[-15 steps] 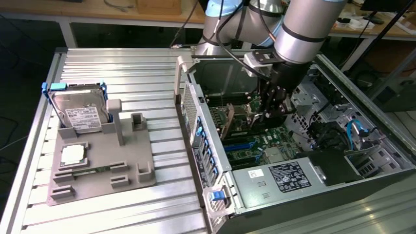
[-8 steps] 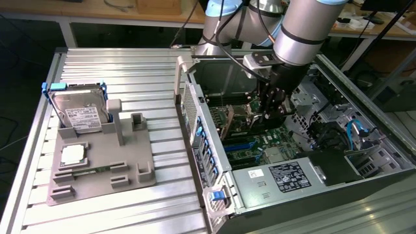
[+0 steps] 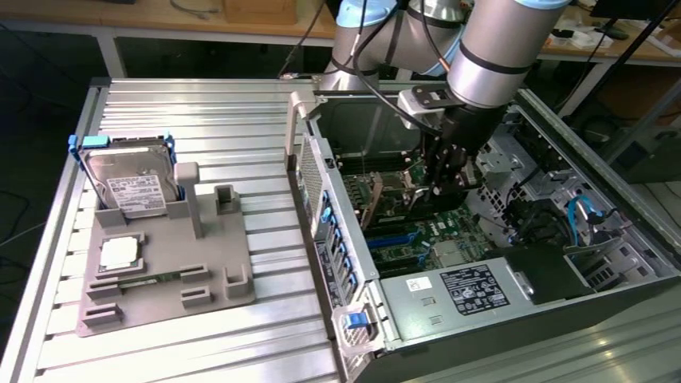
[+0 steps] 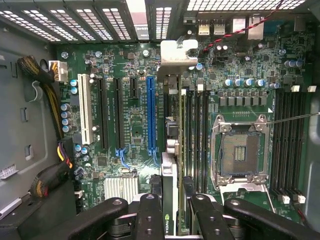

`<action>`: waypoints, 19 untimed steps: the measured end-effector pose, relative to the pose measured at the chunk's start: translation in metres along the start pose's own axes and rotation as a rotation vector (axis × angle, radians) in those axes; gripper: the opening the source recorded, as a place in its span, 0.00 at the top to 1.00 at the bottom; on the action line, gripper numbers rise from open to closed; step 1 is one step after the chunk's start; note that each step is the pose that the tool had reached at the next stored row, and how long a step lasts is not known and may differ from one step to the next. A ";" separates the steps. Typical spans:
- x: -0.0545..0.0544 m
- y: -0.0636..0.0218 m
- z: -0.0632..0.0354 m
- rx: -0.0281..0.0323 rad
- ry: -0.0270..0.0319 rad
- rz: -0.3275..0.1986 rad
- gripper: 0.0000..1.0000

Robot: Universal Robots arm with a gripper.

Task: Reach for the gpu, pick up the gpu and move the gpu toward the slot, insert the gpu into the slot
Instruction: 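Insert the gpu into the slot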

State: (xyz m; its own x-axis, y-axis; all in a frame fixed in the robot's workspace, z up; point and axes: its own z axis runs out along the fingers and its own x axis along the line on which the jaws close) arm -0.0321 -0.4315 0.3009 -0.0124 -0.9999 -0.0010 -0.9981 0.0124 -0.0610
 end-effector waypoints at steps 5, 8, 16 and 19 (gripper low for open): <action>0.002 0.0000 0.0002 0.0000 -0.0002 0.000 0.73; 0.005 -0.0001 0.0002 0.0000 -0.0001 0.000 0.73; 0.012 -0.0001 0.0001 0.0000 -0.0002 0.000 0.73; 0.015 0.0002 0.0001 0.0001 -0.0004 0.000 0.73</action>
State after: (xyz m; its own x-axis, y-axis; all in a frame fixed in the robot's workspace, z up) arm -0.0325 -0.4465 0.3008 -0.0125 -0.9999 -0.0014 -0.9981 0.0125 -0.0611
